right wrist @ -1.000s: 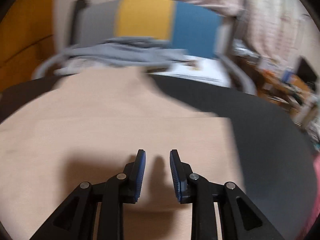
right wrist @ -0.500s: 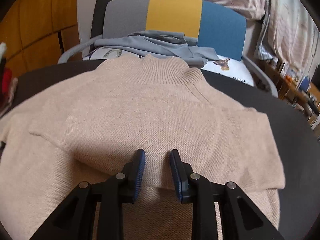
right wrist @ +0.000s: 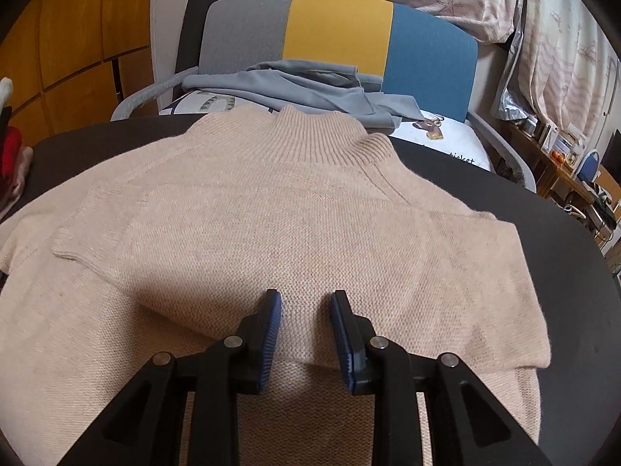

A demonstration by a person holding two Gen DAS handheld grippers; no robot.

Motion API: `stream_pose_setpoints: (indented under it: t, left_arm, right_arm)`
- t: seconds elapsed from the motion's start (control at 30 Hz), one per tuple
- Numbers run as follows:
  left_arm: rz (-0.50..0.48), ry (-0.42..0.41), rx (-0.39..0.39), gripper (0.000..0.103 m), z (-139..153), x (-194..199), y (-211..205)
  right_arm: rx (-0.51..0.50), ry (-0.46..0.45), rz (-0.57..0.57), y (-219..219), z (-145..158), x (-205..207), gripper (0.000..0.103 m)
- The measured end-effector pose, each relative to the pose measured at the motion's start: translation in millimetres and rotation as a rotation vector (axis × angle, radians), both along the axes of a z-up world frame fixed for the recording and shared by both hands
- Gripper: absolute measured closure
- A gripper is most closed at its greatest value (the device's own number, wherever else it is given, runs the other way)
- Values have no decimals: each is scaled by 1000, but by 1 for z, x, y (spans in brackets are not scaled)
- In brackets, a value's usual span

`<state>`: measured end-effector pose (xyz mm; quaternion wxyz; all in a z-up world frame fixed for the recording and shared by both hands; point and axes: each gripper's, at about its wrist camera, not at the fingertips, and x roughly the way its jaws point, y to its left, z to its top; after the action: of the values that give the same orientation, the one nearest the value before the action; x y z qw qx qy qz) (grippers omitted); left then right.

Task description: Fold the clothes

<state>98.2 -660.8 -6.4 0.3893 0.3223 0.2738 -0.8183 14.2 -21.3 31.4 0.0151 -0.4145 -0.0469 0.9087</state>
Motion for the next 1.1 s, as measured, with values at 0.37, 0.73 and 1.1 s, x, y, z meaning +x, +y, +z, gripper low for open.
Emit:
stream_pose_setpoints:
  t: [0.37,0.73,1.1]
  left_arm:
    - [-229,273,-60,93,92,-9,85]
    - [-807,431,-122,93,198,-100,296]
    - [-1212,215,-149,93,141,-151,533]
  right_arm:
    - [-39,1,1,5,0,0,76]
    - [-88,1,4,12,-1,0,76]
    - [-544,-15,-99,80,2,20,76]
